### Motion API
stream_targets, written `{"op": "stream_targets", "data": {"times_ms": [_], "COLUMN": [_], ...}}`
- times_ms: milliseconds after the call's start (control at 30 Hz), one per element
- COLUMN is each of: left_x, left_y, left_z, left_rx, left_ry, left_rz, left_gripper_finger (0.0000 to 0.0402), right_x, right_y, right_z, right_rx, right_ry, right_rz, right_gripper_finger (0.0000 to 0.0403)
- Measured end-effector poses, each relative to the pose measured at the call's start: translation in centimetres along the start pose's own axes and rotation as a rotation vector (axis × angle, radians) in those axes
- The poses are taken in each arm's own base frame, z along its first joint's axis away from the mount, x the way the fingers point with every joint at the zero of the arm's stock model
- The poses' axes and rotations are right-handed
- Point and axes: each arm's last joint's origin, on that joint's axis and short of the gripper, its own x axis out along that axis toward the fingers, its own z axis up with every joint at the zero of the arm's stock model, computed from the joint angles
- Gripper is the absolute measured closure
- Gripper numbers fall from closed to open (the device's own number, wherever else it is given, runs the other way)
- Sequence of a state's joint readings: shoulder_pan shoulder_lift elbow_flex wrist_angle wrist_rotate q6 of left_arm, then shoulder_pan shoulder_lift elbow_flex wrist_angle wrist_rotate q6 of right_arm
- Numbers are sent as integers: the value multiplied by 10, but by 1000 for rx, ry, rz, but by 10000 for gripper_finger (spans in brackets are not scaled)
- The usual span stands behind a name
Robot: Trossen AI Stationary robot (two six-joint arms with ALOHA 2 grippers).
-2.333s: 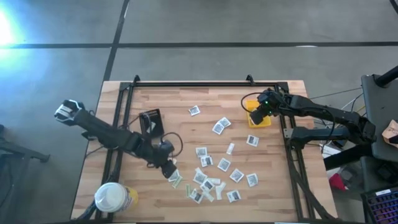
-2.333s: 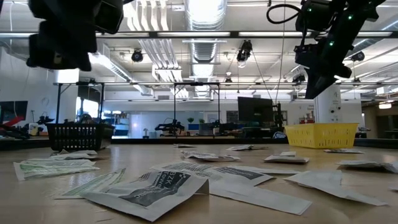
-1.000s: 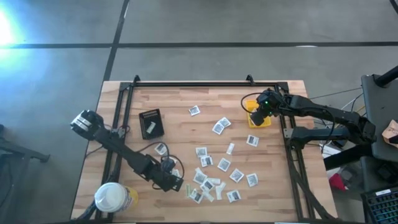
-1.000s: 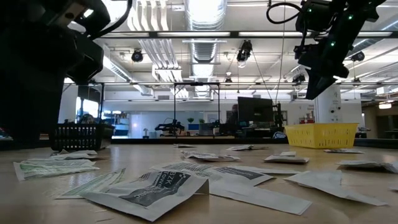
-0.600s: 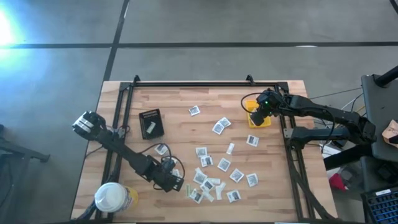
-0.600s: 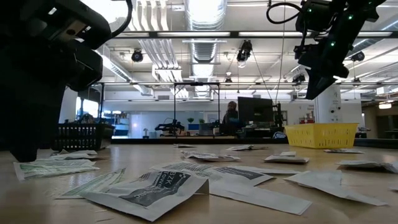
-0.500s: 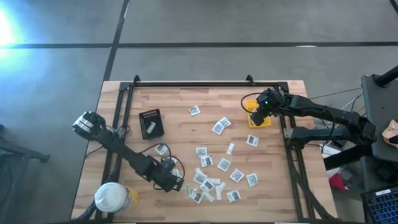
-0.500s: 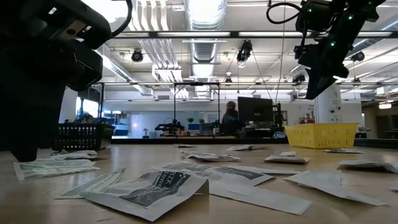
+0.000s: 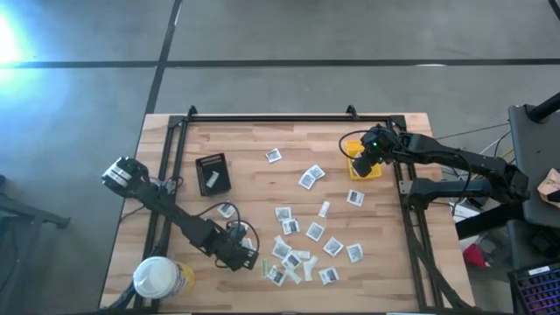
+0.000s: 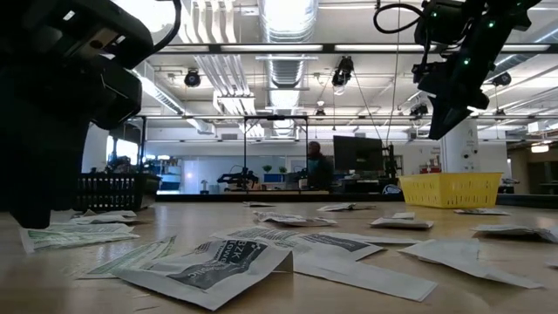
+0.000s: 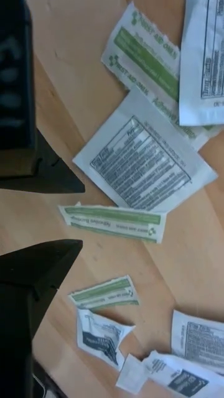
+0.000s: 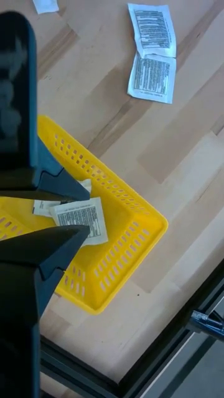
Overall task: Pick & Place First Aid Supplies
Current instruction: Put the green bandage into the black bin
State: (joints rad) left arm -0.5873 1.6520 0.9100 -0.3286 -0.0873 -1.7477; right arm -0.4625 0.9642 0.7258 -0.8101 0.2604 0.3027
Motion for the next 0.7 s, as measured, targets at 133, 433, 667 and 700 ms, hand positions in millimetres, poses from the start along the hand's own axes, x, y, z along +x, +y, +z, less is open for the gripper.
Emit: {"op": "stream_targets", "data": {"times_ms": [133,433,667,700], "left_x": [6,16,16,16], "left_y": [2,3,-4,-4], "left_z": [-1,-2,-4,-5], "left_rx": [-2,-5,-5,-3], "left_ry": [-2,4,13,14], "left_rz": [13,34,2,0], "left_gripper_finger": [280,280,280,280], "right_x": [0,0,0,0], "right_y": [0,0,0,0], "right_z": [0,0,0,0], "right_rx": [0,0,0,0], "right_ry": [0,2,2,2], "right_rz": [0,3,3,3], "right_gripper_finger": [329,322,334,335]}}
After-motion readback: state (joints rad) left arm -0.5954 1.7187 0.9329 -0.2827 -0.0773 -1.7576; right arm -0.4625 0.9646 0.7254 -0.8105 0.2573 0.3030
